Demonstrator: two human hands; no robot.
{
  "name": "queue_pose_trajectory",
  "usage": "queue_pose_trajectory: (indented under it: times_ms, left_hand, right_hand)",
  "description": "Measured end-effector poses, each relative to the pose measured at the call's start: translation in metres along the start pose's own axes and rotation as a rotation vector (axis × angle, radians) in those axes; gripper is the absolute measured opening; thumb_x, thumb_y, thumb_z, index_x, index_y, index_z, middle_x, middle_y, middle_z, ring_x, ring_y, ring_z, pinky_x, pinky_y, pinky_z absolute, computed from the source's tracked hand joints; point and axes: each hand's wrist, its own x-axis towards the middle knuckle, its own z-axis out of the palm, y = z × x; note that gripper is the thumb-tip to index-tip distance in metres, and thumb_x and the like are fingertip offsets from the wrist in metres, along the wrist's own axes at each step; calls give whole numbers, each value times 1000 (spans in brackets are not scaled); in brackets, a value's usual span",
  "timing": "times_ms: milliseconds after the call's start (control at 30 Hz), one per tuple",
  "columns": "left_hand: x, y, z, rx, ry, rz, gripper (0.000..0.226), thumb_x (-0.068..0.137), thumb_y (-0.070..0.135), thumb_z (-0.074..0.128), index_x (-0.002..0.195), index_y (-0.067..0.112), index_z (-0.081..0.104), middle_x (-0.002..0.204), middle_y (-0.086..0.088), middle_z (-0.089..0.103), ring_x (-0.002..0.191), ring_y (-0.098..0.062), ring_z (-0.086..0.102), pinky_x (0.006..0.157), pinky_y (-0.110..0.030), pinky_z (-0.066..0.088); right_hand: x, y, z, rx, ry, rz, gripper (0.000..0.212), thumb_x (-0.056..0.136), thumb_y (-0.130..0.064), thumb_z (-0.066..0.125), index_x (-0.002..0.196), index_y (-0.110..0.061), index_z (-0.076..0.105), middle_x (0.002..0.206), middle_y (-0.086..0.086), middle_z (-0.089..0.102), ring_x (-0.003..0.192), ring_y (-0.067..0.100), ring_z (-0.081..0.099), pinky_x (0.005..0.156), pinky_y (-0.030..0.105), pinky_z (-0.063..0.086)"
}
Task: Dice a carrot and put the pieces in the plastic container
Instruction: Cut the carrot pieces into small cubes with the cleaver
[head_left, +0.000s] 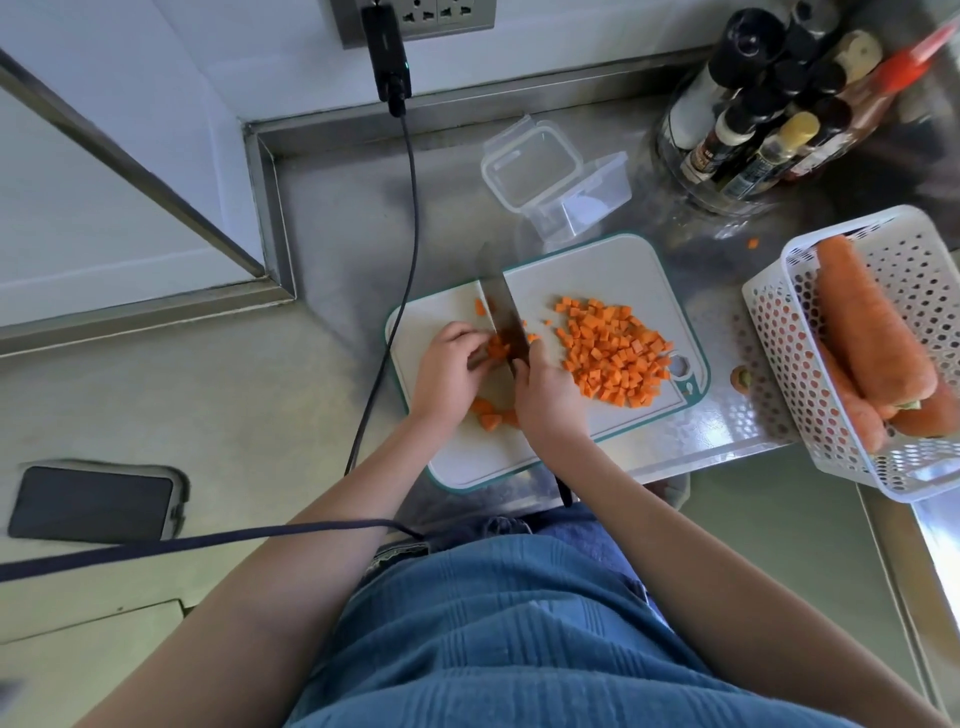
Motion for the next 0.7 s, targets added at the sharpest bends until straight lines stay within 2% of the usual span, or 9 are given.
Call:
queue_pose_trajectory:
  times_ms: [100,233,300,367,400,467,533,600,700]
  left_hand:
    - [1,0,1,-9,17,-9,26,76,-1,72,101,-1,69,98,-13,63,84,-18,60,79,2,33]
    - [-1,2,1,-14,35,-11,26,74,1,73,101,0,70,98,-12,63,84,-16,58,80,-4,35]
    - [-1,0,3,-21,32,-6,27,74,2,74,100,1,70,97,-10,63,83,-15,59,79,0,35]
    - [-1,-1,4,-39,27,-4,26,75,5,75,100,2,70,97,-9,62,82,-13,58,78,1,36]
    - [-1,-1,3,-49,29,-6,27,76,6,75,102,2,70,98,-9,62,83,-13,58,80,-3,39]
    - [-3,-4,2,-61,31,-15,33,77,6,73,109,1,67,99,-8,61,85,-19,60,83,-22,49]
    - [-6,-8,-1,-61,43,-19,34,77,3,72,111,0,66,96,-7,59,82,-22,60,79,-33,52]
    - [-9,-12,-2,-38,63,-27,29,77,3,73,105,-1,68,93,-9,61,77,-23,61,75,-28,51]
    - [-12,-14,-4,-40,70,-47,23,78,1,71,101,-1,70,94,-11,63,82,-22,62,77,-10,42]
  right_hand:
    - [1,-2,0,-14,-14,3,29,104,-26,31,128,-10,36,93,20,62,83,37,61,62,39,47]
    - [0,8,-4,-144,-2,-11,24,101,-12,35,125,-10,36,76,12,55,67,31,56,53,33,41]
    - [-6,12,-10,-92,10,10,16,102,-15,34,116,-8,38,76,15,55,69,35,57,54,35,41]
    - [-10,10,-13,-2,43,-3,19,103,-22,33,112,-6,40,78,20,59,70,40,59,55,38,43]
    - [-12,7,-11,18,51,-21,22,103,-23,33,113,-5,40,79,23,61,69,41,59,54,38,44]
    - [-13,1,-8,35,57,-57,25,103,-26,33,116,-6,41,80,25,61,69,41,59,55,41,46]
    - [-12,-4,-5,31,62,-74,27,103,-29,32,118,-8,40,81,24,61,71,40,59,56,42,46]
    - [-11,-9,-3,22,66,-84,28,104,-28,31,122,-8,39,81,22,62,72,40,60,55,41,47]
    - [-6,-8,4,-73,28,-77,28,104,-20,33,130,-8,35,85,21,64,77,39,62,55,36,42]
